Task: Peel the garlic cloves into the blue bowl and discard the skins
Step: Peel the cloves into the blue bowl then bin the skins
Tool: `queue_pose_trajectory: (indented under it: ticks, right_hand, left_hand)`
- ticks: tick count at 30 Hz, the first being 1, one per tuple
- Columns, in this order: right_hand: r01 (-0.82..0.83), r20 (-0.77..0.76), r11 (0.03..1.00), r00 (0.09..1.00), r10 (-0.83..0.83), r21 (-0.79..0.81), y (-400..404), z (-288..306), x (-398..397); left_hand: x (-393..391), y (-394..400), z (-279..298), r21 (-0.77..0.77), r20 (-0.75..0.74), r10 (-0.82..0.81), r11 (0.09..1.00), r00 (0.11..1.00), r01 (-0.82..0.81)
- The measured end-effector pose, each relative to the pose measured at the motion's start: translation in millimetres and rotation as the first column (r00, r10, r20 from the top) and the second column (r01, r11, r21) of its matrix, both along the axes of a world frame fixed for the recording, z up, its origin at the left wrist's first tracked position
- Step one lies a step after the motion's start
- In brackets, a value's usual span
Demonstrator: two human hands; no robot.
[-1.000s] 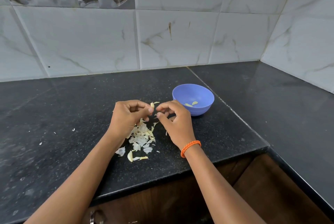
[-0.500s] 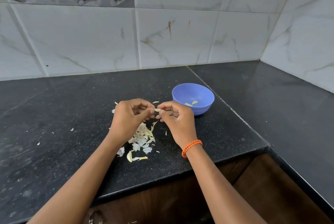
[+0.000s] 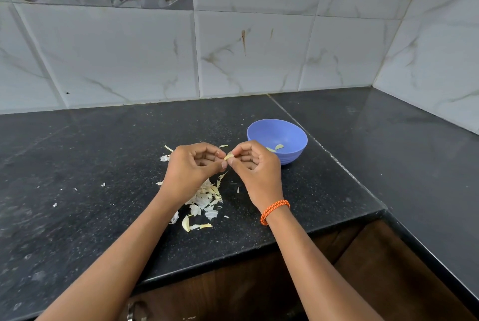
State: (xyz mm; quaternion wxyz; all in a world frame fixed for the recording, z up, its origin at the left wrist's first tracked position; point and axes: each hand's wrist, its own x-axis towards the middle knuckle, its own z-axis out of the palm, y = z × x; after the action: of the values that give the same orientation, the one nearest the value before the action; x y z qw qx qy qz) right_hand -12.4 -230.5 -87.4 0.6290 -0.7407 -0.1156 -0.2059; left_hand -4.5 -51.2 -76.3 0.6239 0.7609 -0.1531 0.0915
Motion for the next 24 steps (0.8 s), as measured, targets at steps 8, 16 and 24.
queue_pose_trajectory:
  ticks: [8,16,24]
  right_hand:
    - [-0.036,0.015,0.999,0.999,0.036,0.011,0.6,0.2,-1.1]
    - [-0.003,0.01,1.0,1.0,0.003,0.007,-0.2,-0.6,-0.1]
    - [-0.039,0.015,0.999,0.999,0.039,0.007,-1.2,0.6,-0.2]
  left_hand:
    - [-1.8,1.3,-0.9,0.118,0.065,0.079,0.989,0.995,-0.087]
    - [-4.3,-1.4,1.0,0.127,0.064,0.065,0.989,0.996,-0.073]
    - [-3.7,1.2,3.5,0.057,0.005,0.031,0.998,1.0,-0.031]
